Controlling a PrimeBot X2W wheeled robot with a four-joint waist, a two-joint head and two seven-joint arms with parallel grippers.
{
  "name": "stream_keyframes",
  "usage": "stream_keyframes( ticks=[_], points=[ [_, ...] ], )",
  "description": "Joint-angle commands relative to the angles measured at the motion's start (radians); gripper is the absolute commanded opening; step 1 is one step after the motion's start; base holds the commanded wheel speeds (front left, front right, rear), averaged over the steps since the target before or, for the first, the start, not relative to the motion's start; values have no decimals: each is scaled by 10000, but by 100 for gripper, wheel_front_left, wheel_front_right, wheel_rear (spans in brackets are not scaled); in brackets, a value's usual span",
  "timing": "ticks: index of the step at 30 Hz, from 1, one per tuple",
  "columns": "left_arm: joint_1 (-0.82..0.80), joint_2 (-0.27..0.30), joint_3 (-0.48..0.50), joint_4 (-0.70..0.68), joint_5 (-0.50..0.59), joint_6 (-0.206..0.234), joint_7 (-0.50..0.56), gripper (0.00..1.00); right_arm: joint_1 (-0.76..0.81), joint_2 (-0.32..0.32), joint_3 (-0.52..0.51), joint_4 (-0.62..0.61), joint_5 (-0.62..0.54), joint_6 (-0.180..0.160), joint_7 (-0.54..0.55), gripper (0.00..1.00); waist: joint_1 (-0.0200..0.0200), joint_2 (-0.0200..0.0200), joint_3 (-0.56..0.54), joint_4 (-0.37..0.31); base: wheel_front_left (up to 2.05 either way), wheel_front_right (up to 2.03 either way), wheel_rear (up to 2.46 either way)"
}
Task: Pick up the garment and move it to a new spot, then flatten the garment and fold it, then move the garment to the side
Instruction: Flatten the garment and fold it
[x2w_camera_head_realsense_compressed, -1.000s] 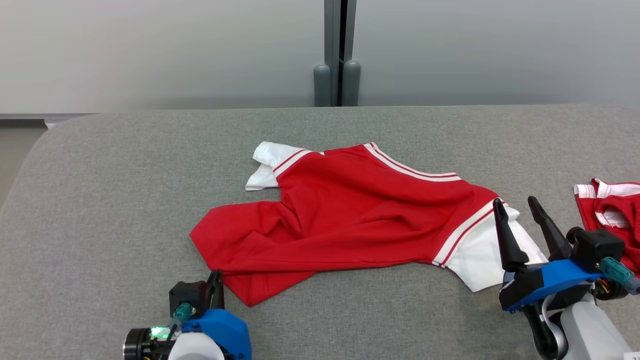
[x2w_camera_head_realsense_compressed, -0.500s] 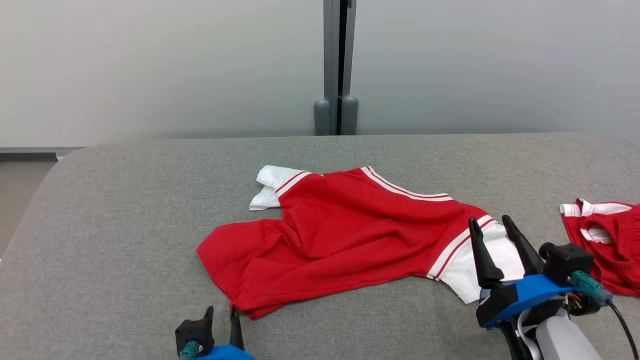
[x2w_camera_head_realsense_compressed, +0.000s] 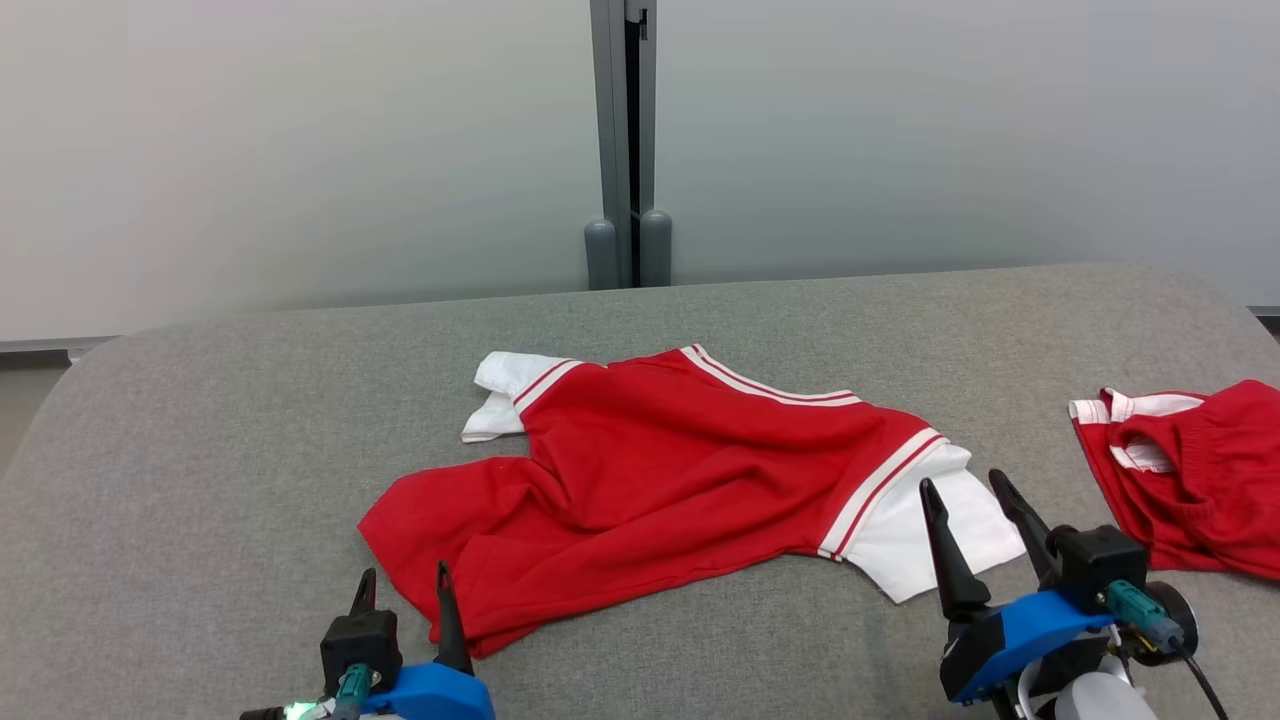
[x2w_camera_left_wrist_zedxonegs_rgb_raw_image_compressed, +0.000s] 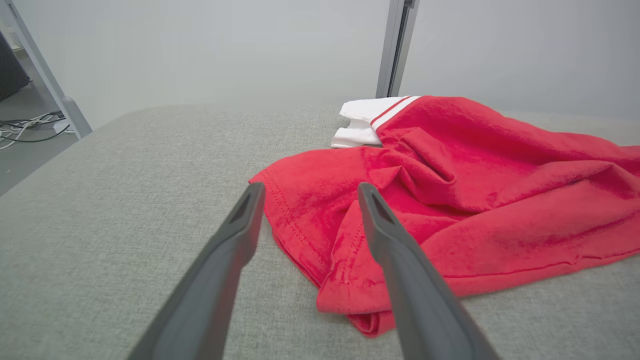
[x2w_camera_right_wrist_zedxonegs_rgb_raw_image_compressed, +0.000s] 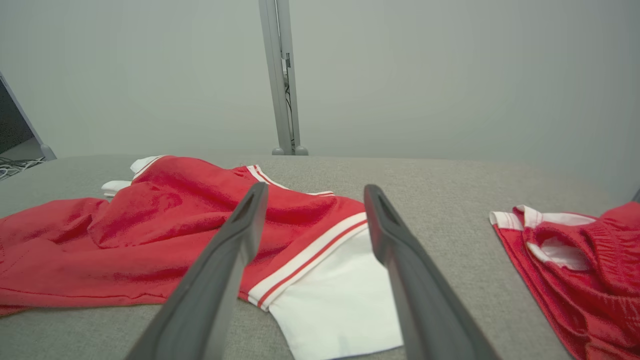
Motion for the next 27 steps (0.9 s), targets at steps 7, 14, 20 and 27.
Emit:
stream_keyframes(
  ticks=[7, 14, 20, 27],
  points=[
    [356, -7, 69, -12, -205, -185, -26, 100, 341, 136, -164, 262, -441, 1, -31, 100, 0, 0, -47, -96, 0, 0, 0],
    [46, -8, -174, 651, -1184, -906, -26, 100, 242, 162, -37, 295, -235, 1, -31, 100, 0, 0, 131, -49, 0, 0, 0],
    [-557, -6, -352, 1540, -1807, -1451, -26, 100, 159, -64, 127, 397, -45, 1, -31, 100, 0, 0, 316, -33, 0, 0, 0],
    [-1178, -8, -533, 2528, -2423, -1935, -26, 100, 29, -174, 315, 431, 101, 1, -31, 100, 0, 0, 416, -175, 0, 0, 0]
  ],
)
